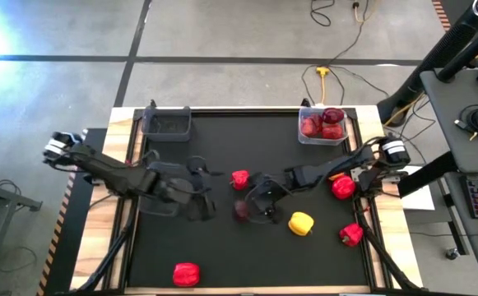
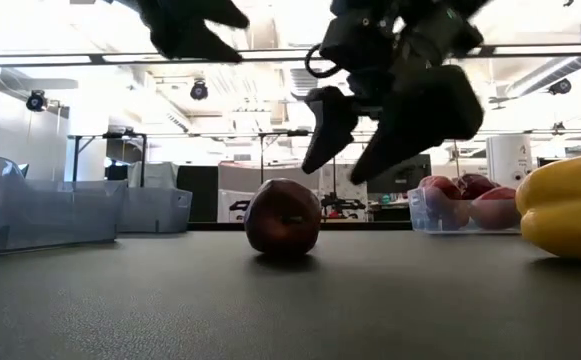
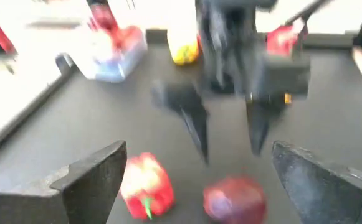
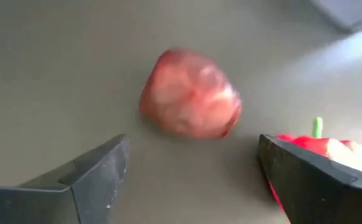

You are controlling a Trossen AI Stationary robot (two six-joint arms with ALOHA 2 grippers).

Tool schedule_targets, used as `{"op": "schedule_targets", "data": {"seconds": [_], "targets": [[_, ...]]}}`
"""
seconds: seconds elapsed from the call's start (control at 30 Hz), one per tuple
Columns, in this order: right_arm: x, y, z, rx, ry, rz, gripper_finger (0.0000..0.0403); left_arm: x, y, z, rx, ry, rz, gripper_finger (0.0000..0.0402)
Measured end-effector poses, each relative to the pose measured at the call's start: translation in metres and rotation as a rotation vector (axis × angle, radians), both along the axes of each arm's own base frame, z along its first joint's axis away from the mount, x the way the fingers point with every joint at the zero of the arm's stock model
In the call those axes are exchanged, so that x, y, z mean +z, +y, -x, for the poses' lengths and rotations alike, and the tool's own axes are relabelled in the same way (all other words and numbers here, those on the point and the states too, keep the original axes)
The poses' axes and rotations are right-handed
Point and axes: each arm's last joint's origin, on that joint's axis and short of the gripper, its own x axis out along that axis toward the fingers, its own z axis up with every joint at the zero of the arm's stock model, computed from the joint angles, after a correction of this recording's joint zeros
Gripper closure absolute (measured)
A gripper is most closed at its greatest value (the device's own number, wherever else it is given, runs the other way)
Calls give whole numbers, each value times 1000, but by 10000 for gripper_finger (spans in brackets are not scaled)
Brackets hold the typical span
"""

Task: Sort produce into baskets
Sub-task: Put the apple into the transparent bin

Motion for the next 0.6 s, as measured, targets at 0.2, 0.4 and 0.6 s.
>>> {"op": "schedule_targets", "data": {"seconds": [0.2, 0.4, 0.6], "targets": [[20, 7, -24, 216, 58, 188, 41, -6, 13, 27, 99, -227, -90, 20], [9, 9, -39, 393, 73, 316, 44, -1, 21, 47, 125, -319, -169, 20], [-17, 11, -55, 456, 110, 354, 44, 7, 28, 65, 132, -315, -173, 20]]}}
